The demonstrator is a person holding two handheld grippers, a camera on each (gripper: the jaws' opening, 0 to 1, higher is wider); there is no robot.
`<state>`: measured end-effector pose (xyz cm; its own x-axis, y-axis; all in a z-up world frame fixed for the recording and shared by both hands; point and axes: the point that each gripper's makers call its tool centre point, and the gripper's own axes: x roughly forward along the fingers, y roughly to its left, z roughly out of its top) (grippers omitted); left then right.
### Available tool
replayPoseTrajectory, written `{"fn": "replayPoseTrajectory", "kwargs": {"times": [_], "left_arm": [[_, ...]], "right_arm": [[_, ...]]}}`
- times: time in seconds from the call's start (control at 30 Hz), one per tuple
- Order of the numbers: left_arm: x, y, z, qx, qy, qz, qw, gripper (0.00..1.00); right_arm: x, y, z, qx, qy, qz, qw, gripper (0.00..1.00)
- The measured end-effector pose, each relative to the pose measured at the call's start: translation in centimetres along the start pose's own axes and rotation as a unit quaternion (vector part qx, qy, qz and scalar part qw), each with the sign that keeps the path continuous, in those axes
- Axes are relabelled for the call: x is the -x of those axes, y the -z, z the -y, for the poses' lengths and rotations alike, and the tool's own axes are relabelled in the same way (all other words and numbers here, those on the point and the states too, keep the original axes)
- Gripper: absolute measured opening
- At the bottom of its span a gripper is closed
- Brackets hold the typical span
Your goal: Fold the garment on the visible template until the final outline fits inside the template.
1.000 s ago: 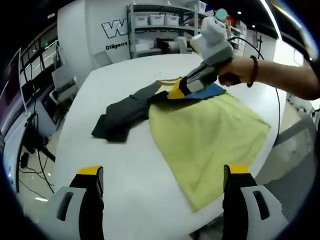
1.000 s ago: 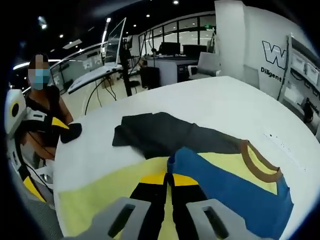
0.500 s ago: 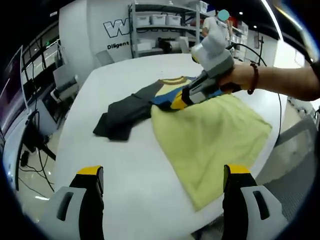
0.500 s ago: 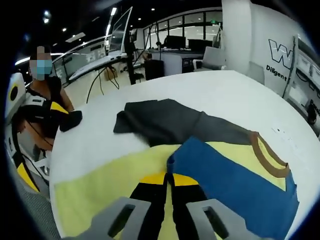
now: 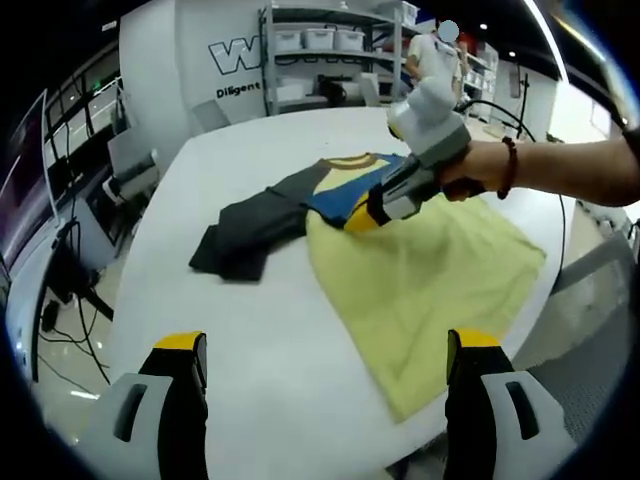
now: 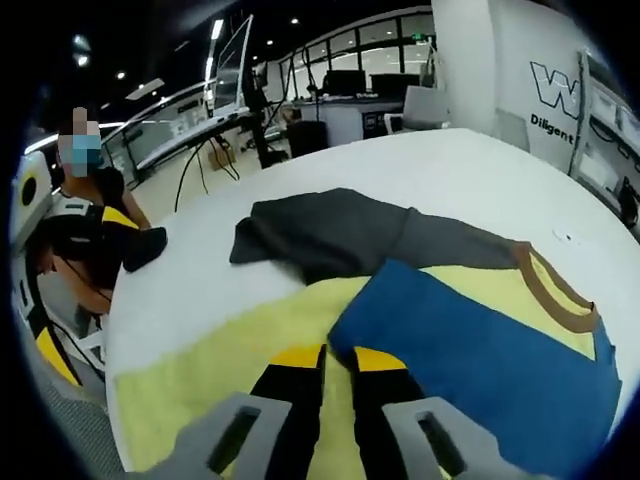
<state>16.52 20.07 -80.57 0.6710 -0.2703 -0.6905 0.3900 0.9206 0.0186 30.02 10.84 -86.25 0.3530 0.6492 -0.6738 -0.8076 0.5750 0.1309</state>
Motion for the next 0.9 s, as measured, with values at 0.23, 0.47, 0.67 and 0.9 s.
{"fn": "replayPoseTrajectory", "kwargs": {"times": [0.23, 0.47, 0.67, 0.9], "left_arm": [[0.0, -0.2, 0.0, 0.000, 0.000, 0.003, 1.0000, 0.99], [-0.1, -0.4, 0.3, 0.000, 0.003, 0.005, 1.0000, 0.99], [-0.2, -0.6, 0.6, 0.001, 0.006, 0.006, 1.0000, 0.99], [-0.2, -0.8, 0.8, 0.004, 0.010, 0.010, 0.9999, 0.99]], "right_arm": [[0.7, -1.3, -0.7, -0.050, -0.017, 0.044, 0.9976, 0.31], [2.6, -2.7, 0.4, -0.075, 0.002, 0.077, 0.9942, 0.54], [3.9, -2.6, 2.3, -0.084, 0.028, 0.081, 0.9928, 0.69], [5.3, -1.8, 4.4, -0.099, 0.058, 0.084, 0.9899, 0.85]]}}
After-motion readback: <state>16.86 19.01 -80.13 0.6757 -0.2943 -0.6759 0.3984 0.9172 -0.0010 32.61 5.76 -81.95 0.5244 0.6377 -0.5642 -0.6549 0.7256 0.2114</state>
